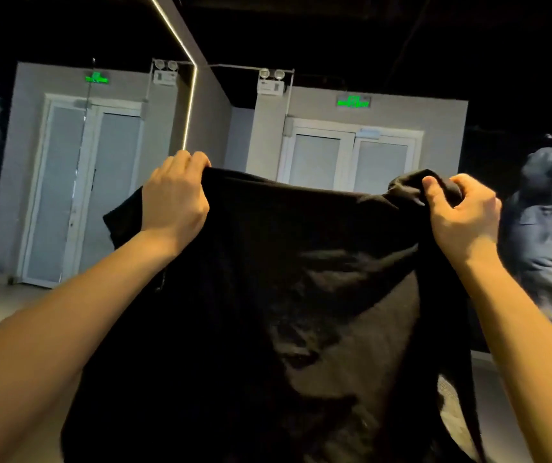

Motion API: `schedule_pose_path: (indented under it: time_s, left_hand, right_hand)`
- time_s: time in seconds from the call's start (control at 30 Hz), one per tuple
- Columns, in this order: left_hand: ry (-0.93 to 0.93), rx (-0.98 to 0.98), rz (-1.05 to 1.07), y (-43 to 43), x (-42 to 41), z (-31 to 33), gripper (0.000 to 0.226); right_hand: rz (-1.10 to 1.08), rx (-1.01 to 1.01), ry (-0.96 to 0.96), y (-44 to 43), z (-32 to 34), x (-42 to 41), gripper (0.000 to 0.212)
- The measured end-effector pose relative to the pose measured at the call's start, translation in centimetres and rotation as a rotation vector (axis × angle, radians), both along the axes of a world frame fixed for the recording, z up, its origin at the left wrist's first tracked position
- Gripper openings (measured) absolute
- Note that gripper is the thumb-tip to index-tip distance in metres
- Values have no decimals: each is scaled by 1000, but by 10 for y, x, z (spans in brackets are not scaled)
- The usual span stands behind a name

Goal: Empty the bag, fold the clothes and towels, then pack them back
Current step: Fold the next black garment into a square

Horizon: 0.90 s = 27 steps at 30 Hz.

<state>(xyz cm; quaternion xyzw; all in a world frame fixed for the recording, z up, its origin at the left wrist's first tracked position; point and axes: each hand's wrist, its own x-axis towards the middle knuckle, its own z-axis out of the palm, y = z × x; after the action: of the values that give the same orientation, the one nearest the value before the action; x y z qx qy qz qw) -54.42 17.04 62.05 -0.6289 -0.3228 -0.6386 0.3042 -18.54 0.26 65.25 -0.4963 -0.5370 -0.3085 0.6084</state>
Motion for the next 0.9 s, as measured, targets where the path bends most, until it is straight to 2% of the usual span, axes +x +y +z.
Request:
schedule_pose_path:
  time_s: [0.1,0.2,0.27,0.4,0.7,0.9]
  left_hand:
    - [181,42,48,21,-1,-12,19]
    - [317,36,65,48,3,-42,19]
    - [339,-6,83,64,11,-65,27]
    - [386,-163,85,99,32,-118,32]
    - [533,-507,101,168,84,-260,34]
    - [634,-580,92,203,106,-322,45]
  right_hand:
    - [34,-186,12,15,-16,15,39]
    - [3,-187,75,27,-38,30,33]
    - [-37,-231,94,41,-56,37,28]
    - [-153,-335,75,83,-105,56,37]
    - [-426,-652,-25,169,-267,109,36]
    - [-498,-823,-59,204,-337,134,37]
